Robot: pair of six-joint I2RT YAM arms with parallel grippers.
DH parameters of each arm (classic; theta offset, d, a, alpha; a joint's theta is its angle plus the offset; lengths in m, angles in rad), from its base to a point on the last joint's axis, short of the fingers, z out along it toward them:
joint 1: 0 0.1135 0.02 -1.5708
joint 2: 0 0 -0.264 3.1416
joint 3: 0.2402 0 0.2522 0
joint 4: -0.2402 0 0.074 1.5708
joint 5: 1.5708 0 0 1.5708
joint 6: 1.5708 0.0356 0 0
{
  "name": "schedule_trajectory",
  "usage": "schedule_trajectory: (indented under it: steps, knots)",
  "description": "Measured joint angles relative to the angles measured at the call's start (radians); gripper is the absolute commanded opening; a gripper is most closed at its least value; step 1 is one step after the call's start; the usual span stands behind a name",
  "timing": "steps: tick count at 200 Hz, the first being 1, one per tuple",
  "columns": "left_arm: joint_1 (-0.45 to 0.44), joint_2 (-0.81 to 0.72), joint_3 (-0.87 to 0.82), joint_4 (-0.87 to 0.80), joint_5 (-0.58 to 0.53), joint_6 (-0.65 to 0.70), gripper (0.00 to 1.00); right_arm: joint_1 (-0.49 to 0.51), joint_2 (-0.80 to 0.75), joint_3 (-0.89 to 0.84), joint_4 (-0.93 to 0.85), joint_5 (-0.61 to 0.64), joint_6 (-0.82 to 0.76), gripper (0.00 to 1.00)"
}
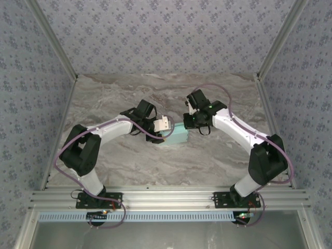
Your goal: Fold the paper box
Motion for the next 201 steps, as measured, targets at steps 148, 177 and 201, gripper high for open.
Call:
schedule_trajectory:
  steps: [148,177,201]
  knots:
    - [-0.005,0.000,0.005,-0.014,-0.004,0.002,0.60,0.001,0.036,0.057,-0.071,0.003,0.066,0.09]
    - [-0.005,0.000,0.005,-0.010,-0.003,-0.011,0.61,0.001,0.036,0.058,-0.073,0.003,0.080,0.09]
    - [-0.006,0.000,0.005,-0.008,-0.003,-0.015,0.62,0.001,0.045,0.081,-0.104,0.004,0.085,0.09]
